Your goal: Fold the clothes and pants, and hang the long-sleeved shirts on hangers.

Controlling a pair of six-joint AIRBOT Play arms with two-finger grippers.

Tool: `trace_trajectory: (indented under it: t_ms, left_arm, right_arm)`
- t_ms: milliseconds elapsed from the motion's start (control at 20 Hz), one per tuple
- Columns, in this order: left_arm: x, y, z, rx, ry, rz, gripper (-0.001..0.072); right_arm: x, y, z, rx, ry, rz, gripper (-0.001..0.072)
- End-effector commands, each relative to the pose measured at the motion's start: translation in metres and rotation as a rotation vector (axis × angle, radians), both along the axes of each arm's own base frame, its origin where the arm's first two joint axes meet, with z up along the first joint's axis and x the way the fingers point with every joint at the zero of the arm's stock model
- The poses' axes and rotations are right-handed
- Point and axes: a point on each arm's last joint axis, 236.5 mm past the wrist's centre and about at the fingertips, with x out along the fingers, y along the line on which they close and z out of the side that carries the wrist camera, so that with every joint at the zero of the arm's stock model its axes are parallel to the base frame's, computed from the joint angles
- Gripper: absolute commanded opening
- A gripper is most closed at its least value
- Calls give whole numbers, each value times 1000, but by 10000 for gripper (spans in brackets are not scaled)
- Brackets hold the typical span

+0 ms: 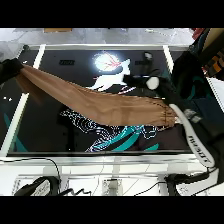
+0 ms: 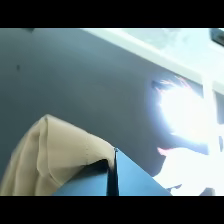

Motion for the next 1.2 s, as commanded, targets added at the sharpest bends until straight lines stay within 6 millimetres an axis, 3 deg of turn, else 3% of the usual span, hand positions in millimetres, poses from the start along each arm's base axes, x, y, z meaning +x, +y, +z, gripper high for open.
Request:
trace_trajectory:
  t_ms: [0,150,350,500,650,750,900,1000,1150]
  left_arm:
    - [-36,-20,36,56,-34,-55,16]
    - [-55,-33,54,47,-62,-82,16]
    - [-64,-38,55,49,-51,-99,16]
    - [-59,-39,40,39,-8,-109,16]
    - [-48,-36,24,26,30,-110,16]
    - [-39,-35,9,3,68,-118,16]
    - [-21,-52,-11,-146,102,-167,16]
    - [-11,-72,-27,-267,141,-223,16]
    - [-7,-119,-69,-247,263,-372,16]
  right_arm:
    - [-35,113,3,80,46,174,27]
    - [-66,184,5,125,69,271,26]
    - [-119,255,-11,189,148,344,26]
    - [-168,294,-20,210,195,421,26]
    - [-213,312,-27,145,194,548,27]
    - [-219,310,-33,74,143,621,27]
    - [-175,271,-42,-76,53,609,28]
    - [-132,225,-43,-154,51,546,28]
    - [-61,119,-37,-263,90,401,29]
